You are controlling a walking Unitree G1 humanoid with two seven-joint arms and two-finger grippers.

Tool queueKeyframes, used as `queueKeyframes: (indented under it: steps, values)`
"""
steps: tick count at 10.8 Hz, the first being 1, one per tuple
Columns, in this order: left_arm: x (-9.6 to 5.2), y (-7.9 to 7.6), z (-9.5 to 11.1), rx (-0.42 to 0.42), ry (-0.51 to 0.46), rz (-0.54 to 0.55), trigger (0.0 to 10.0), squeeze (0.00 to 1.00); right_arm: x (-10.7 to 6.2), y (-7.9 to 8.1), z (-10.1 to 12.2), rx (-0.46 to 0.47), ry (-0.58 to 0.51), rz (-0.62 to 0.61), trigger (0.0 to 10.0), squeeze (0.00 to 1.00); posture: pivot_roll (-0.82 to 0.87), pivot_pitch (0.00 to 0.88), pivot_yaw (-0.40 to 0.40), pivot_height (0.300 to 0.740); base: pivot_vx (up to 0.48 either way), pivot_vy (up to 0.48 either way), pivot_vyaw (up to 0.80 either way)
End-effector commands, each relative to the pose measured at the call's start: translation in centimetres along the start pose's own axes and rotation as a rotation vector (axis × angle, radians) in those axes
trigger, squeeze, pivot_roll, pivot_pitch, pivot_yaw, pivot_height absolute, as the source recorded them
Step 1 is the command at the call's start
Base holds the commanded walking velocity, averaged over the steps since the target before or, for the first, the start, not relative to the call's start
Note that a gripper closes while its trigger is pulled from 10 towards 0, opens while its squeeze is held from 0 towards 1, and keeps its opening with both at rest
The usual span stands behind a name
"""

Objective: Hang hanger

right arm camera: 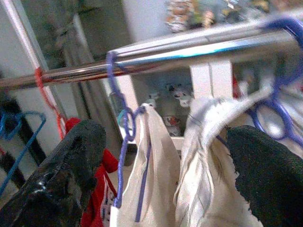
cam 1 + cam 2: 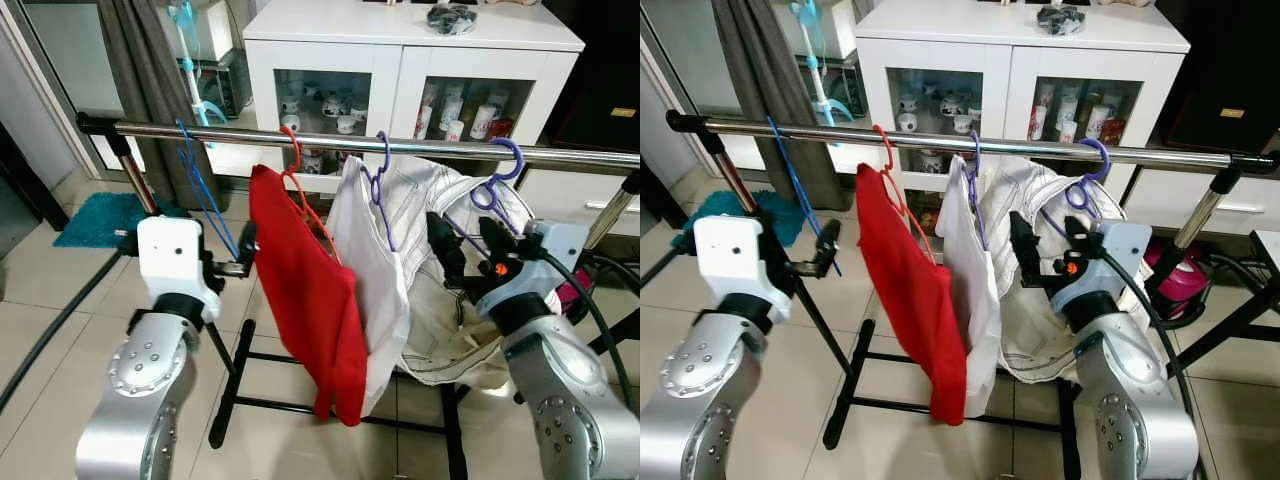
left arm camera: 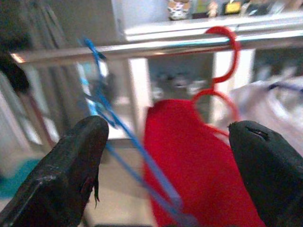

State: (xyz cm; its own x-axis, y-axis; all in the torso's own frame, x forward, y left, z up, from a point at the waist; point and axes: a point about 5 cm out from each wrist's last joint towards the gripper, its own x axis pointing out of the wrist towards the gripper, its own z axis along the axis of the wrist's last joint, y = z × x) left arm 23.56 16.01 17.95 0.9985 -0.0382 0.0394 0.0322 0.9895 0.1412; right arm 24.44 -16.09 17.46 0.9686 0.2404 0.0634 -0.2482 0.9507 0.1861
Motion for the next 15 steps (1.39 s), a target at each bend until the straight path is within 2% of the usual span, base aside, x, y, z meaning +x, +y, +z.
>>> queueKeyframes:
  steps: [1, 3, 4, 5, 6, 8, 9, 10, 11, 12, 13, 14, 15]
  values:
    - [0.0, 0.3, 0.0, 0.049, -0.002, 0.052, 10.0, 1.0, 0.2, 0.8, 0.8, -0.029, -0.036, 0.036, 10.0, 1.0, -0.06, 0.0, 0.042, 0.74, 0.0, 0.0, 0.0]
    - [-0.7, -0.1, -0.4, 0.036, 0.003, -0.013, 10.0, 1.0, 0.7, 1.6, -0.5, -0.167, 0.054, 0.077, 10.0, 1.0, -0.05, 0.0, 0.024, 0.74, 0.0, 0.0, 0.0]
    - [-0.9, -0.4, -0.6, 0.038, 0.006, -0.045, 10.0, 1.0, 0.7, 2.2, -0.9, -0.214, 0.067, 0.117, 10.0, 0.67, -0.05, 0.0, 0.024, 0.74, 0.0, 0.0, 0.0]
    - [-0.8, -0.6, -0.8, 0.049, 0.014, -0.053, 10.0, 1.0, 0.5, 2.1, -1.7, -0.179, 0.116, 0.11, 10.0, 0.0, -0.05, 0.0, 0.03, 0.74, 0.0, 0.0, 0.0]
    - [-0.7, -0.9, -0.9, 0.049, 0.018, -0.073, 10.0, 1.0, 0.3, 1.4, -2.0, -0.105, 0.131, 0.041, 10.0, 0.0, -0.06, 0.0, 0.039, 0.74, 0.0, 0.0, 0.0]
    - [-0.5, -1.5, -1.2, 0.026, 0.035, -0.142, 10.0, 1.0, 0.1, 1.4, -1.7, -0.068, 0.128, 0.048, 10.0, 0.0, -0.07, 0.0, 0.056, 0.74, 0.0, 0.0, 0.0]
    - [-0.4, -1.8, -1.3, 0.013, 0.04, -0.162, 10.0, 0.93, 0.2, 1.1, -1.7, -0.08, 0.134, 0.026, 10.0, 0.0, -0.08, 0.0, 0.066, 0.74, 0.0, 0.0, 0.0]
    - [-0.3, -1.9, -1.3, 0.011, 0.037, -0.168, 10.0, 0.58, 0.3, 1.1, -1.5, -0.09, 0.124, 0.023, 10.0, 0.0, -0.08, 0.0, 0.067, 0.74, 0.0, 0.0, 0.0]
    - [-0.2, -1.8, -1.2, 0.025, 0.022, -0.184, 10.0, 0.5, 0.9, 1.5, -1.2, -0.078, 0.11, 0.04, 10.0, 0.0, -0.08, 0.0, 0.069, 0.74, 0.0, 0.0, 0.0]
    - [-0.5, -2.1, -1.4, 0.009, 0.032, -0.273, 10.0, 0.52, 2.3, 2.4, -0.8, -0.063, 0.091, 0.065, 10.0, 0.0, -0.08, 0.0, 0.072, 0.74, 0.0, 0.0, 0.0]
    - [-0.7, -2.3, -1.6, 0.036, 0.041, -0.337, 10.0, 0.51, 3.4, 2.3, -1.0, -0.053, 0.107, 0.044, 10.0, 0.26, -0.08, 0.0, 0.075, 0.74, 0.0, 0.0, 0.0]
    - [-1.0, -2.0, -1.9, 0.068, 0.055, -0.372, 10.0, 0.5, 4.6, 1.9, -1.3, -0.033, 0.142, 0.008, 10.0, 1.0, -0.07, 0.0, 0.071, 0.74, 0.0, 0.0, 0.0]
    - [-1.4, -0.8, -2.0, 0.06, 0.072, -0.373, 10.0, 0.51, 6.1, 2.2, -1.2, -0.022, 0.172, 0.041, 10.0, 1.0, -0.06, 0.0, 0.061, 0.74, 0.0, 0.0, 0.0]
